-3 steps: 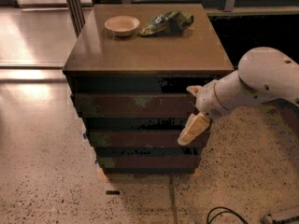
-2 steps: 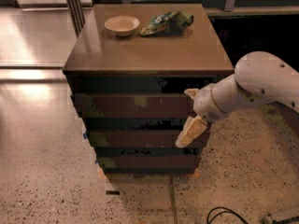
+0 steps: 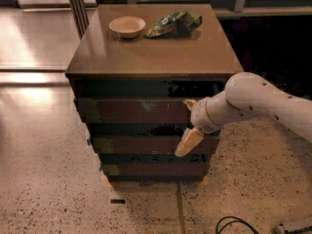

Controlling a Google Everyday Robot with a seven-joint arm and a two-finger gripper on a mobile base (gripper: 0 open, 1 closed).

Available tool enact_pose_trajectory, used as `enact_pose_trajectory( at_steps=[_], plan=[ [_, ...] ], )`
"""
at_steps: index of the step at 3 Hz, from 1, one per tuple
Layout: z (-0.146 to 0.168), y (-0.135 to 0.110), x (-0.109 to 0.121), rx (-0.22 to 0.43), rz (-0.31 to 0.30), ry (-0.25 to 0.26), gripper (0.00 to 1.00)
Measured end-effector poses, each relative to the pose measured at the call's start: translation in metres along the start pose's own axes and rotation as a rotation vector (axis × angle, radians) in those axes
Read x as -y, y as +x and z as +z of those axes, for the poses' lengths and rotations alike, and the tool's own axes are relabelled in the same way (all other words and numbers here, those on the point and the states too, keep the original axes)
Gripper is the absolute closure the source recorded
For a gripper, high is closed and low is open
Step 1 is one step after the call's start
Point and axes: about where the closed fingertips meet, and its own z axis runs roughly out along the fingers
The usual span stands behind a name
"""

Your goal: Open top drawer

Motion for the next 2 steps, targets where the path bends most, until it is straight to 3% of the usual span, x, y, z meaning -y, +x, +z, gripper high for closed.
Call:
enact_pose_trajectory(
  at_steps=[2],
  plan=[
    [0.0052, -0.0011, 0.0017, 0.005, -0.015, 0.009, 0.00]
  ],
)
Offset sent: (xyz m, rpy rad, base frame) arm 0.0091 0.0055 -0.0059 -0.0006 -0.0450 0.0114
